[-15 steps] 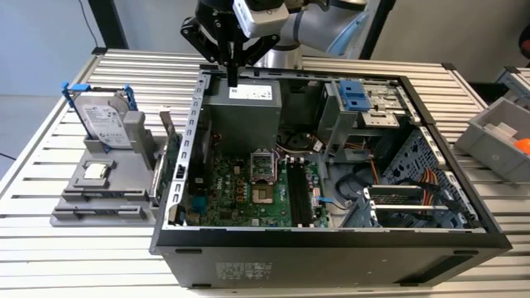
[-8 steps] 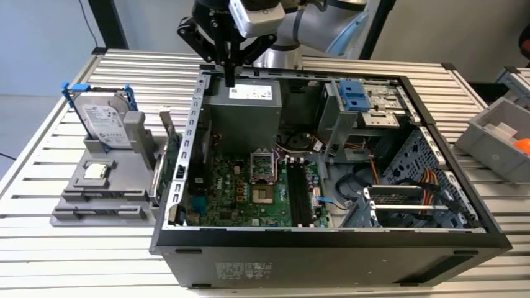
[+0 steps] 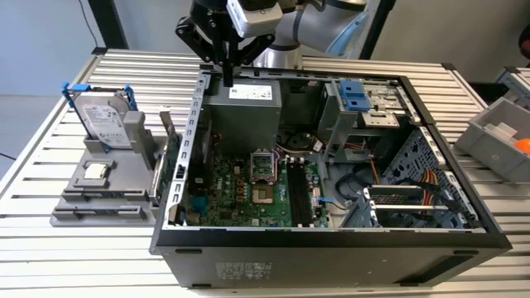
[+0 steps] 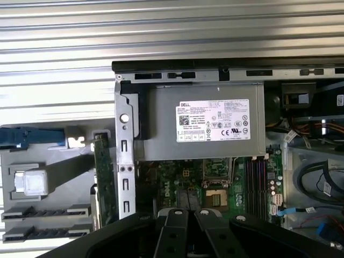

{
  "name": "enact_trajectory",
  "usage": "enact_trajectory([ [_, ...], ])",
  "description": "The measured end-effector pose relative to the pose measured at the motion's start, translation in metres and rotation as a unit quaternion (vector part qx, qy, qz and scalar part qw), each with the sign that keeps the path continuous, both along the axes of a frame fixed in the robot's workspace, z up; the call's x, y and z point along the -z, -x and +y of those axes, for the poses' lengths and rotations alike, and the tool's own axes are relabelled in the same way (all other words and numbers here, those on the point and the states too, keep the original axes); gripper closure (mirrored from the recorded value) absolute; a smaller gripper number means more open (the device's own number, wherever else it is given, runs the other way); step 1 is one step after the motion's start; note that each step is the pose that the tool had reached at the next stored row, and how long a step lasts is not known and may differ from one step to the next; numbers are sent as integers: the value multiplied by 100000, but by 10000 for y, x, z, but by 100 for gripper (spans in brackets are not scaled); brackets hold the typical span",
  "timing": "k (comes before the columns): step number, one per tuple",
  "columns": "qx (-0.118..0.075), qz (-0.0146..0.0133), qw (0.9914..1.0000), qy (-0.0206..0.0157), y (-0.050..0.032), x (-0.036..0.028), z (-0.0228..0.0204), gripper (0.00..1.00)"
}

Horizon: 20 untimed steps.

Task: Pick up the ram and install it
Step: 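Reach for the ram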

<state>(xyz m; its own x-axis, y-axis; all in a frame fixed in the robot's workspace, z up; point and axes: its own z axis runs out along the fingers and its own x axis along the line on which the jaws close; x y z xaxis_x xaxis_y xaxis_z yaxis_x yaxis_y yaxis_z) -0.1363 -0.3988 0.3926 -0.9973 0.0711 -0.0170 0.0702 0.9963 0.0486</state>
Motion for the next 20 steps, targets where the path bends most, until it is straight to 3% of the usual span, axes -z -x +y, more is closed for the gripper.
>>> enact_trajectory([
  [20, 2, 378, 99999, -3, 178, 1, 0, 100],
])
